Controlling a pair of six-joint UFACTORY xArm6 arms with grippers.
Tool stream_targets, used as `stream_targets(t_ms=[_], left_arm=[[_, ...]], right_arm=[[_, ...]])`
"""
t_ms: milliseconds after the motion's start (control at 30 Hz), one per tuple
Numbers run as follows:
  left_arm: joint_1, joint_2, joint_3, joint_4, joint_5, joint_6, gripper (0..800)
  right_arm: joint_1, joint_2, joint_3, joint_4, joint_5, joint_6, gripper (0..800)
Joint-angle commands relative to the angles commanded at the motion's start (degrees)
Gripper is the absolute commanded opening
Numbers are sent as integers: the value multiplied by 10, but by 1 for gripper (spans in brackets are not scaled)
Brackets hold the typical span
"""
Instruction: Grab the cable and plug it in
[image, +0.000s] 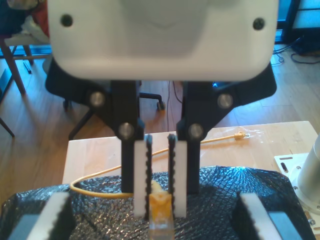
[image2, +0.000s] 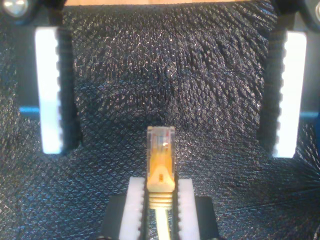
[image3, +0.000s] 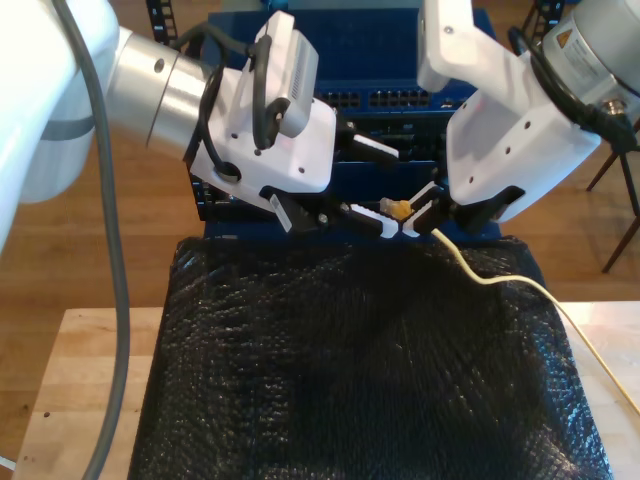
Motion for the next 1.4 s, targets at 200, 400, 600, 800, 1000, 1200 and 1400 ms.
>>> stream_targets(t_ms=[200, 400, 600, 800, 1000, 1200, 1400], left_arm=[[0, -1, 8, 1, 0, 2, 679], [0, -1, 10, 1, 0, 13, 647], [0, -1, 11, 1, 0, 14, 600], [0, -1, 19, 0, -3, 14, 543], [0, -1, 20, 0, -3, 14, 521], [1, -1, 24, -1, -3, 14, 456], [1, -2, 24, -1, -2, 14, 425]], right_arm=[[-2, -1, -1, 0, 0, 0, 2], [-4, -2, -2, -1, -1, -1, 2], [-4, 1, -2, -2, -4, -1, 2], [-4, -2, -3, -3, -4, -1, 2], [-6, -1, -3, -3, -4, -1, 2], [-6, 1, -2, -3, -4, -1, 2], [-6, 1, -2, -3, -4, -1, 2]])
